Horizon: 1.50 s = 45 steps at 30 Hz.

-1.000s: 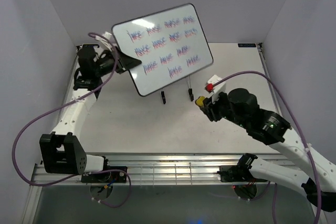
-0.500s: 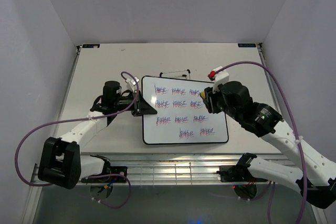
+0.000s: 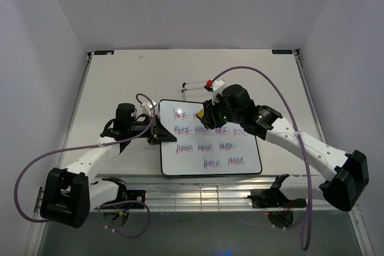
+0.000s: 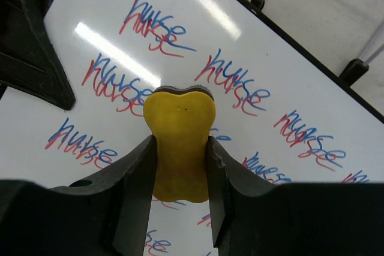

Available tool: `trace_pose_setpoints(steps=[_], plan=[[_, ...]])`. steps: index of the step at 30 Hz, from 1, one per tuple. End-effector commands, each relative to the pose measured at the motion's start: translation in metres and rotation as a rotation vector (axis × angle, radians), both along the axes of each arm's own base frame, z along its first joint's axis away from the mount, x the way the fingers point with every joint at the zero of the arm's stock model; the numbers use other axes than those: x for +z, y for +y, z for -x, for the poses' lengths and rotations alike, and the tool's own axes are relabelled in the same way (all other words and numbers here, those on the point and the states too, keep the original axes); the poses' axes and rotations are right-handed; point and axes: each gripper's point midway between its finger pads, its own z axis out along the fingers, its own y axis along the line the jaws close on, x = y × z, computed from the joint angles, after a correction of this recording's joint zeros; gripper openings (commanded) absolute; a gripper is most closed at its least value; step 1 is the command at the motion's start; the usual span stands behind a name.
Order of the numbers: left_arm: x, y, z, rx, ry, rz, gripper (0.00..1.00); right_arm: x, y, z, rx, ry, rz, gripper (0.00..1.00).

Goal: Erase the whiteboard

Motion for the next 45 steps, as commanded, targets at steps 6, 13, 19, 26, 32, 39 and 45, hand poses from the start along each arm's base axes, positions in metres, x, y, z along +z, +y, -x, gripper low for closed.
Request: trace_pose_setpoints(steps=[6, 13, 19, 26, 32, 39, 45], plan=[[-0.033, 0.01, 0.025, 0.007, 0.11, -0.085, 0.0, 0.012, 0.045, -0.005, 0.063, 0.042, -0.094, 0.31], [-0.058, 0.017, 0.032, 0.037, 0.185, -0.142, 0.0, -0.014, 0.065, 0.003, 0.119, 0.111, -0.064, 0.3], [-0.065, 0.022, 0.026, 0.082, 0.163, -0.19, 0.0, -0.026, 0.089, 0.009, 0.189, 0.129, -0.061, 0.29], [-0.068, 0.024, 0.022, 0.097, 0.154, -0.212, 0.0, -0.034, 0.12, 0.01, 0.267, 0.126, -0.018, 0.29], [-0.066, 0.026, 0.02, 0.109, 0.148, -0.224, 0.0, -0.038, 0.14, 0.005, 0.301, 0.131, -0.02, 0.29], [-0.061, 0.029, 0.016, 0.117, 0.122, -0.246, 0.0, -0.062, 0.135, 0.001, 0.281, 0.16, 0.054, 0.29], [-0.062, 0.03, 0.015, 0.119, 0.119, -0.253, 0.0, -0.087, 0.117, 0.001, 0.245, 0.187, 0.112, 0.29]])
